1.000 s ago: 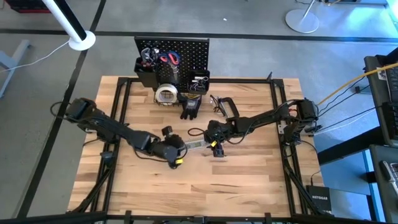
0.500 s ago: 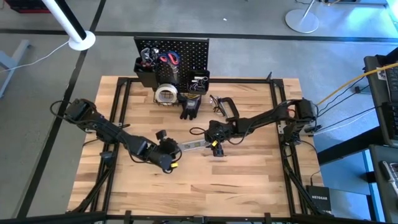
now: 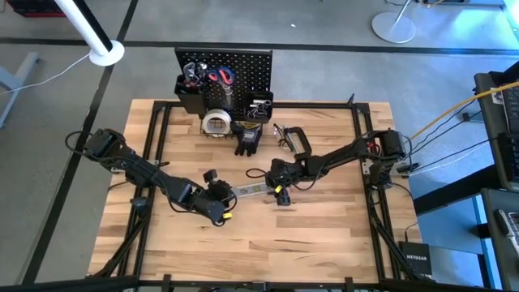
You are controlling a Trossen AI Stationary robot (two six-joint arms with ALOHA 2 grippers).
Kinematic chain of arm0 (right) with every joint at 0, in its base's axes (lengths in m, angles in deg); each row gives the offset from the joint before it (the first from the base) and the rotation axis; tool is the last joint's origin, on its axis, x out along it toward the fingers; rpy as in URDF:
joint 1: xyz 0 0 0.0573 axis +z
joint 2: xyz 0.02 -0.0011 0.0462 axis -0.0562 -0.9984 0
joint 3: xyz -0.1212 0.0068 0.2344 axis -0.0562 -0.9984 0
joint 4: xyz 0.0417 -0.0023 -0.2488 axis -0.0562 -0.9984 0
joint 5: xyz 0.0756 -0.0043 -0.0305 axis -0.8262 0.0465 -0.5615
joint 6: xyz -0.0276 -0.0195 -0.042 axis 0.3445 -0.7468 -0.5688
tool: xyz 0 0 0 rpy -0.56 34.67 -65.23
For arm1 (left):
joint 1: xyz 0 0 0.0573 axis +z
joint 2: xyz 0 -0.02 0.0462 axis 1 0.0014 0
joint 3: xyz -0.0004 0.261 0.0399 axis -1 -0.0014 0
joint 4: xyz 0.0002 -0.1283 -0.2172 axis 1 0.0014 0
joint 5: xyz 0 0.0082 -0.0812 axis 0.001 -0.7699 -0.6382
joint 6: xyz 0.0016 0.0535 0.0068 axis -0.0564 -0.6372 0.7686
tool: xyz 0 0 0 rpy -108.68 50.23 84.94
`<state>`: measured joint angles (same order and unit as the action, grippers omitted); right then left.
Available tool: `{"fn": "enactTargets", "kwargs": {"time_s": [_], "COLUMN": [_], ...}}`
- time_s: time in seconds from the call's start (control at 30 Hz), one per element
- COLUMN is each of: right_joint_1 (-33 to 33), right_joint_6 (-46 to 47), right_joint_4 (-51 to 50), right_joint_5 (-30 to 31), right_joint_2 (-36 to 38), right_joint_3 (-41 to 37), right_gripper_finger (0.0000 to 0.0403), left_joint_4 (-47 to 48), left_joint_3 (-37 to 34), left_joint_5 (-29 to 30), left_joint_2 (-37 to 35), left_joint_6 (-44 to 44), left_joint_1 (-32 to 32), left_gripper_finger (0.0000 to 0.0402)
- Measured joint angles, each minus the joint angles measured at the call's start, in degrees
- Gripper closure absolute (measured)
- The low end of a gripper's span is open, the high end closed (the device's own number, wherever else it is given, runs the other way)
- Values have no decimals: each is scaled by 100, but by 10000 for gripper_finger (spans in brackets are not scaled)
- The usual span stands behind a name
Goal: Hang tools onto peg board
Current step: Put the spirit level into the wire basket on the pegboard
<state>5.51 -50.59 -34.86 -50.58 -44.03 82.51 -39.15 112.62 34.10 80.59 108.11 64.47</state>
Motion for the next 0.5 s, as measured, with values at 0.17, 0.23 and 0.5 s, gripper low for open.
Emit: {"fn": "enactTargets", "kwargs": {"time_s": [0.17, 0.23, 0.5], "right_joint_1": [7, 9, 0], "right_joint_6": [-32, -32, -155], "right_joint_4": [-33, -57, -643], "right_joint_5": [148, 192, 1084], "right_joint_2": [34, 82, 780], "right_joint_3": [-3, -6, -33], "right_gripper_finger": [221, 221, 221], "left_joint_4": [3, 3, 12], "left_joint_3": [0, 1, 76], "left_joint_5": [-2, -2, -5], "left_joint_2": [0, 0, -273], "left_joint_6": [0, 2, 20], "left_joint_1": [0, -8, -46], "left_gripper_finger": [253, 253, 253]}}
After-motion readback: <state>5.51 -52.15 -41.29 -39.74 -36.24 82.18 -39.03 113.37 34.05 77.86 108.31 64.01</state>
